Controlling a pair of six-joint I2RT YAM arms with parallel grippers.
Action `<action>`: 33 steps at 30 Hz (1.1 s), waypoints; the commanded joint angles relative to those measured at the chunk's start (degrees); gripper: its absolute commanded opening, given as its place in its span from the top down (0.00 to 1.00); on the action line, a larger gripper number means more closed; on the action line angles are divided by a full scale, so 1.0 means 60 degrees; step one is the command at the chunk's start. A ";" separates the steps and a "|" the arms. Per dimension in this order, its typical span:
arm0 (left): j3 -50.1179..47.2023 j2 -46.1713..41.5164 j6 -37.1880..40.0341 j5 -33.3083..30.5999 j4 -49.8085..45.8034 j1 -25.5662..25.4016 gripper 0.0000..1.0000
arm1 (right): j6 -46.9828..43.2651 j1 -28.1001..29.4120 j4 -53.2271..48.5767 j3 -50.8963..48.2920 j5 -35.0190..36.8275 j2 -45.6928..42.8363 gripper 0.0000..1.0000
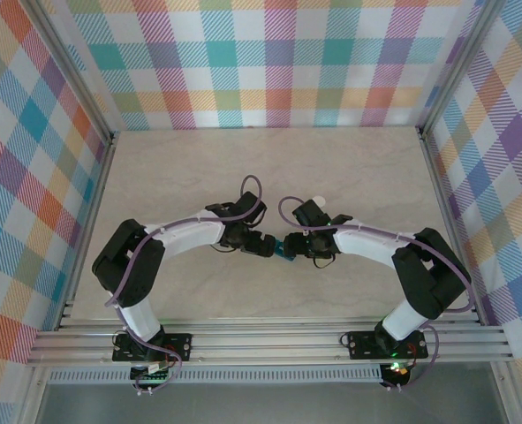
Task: Sort the pills into containers
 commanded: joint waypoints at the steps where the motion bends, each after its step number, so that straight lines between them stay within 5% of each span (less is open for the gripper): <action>1: 0.0403 0.0175 0.0092 -0.0249 0.0067 -0.0101 0.00 | 0.0041 -0.0045 -0.0041 -0.0152 -0.0107 0.0133 0.22; 33: 0.2120 0.1572 -0.0125 -0.0219 0.0287 -0.0089 0.00 | 0.0137 -0.0045 -0.0134 -0.0029 -0.0371 -0.0239 0.22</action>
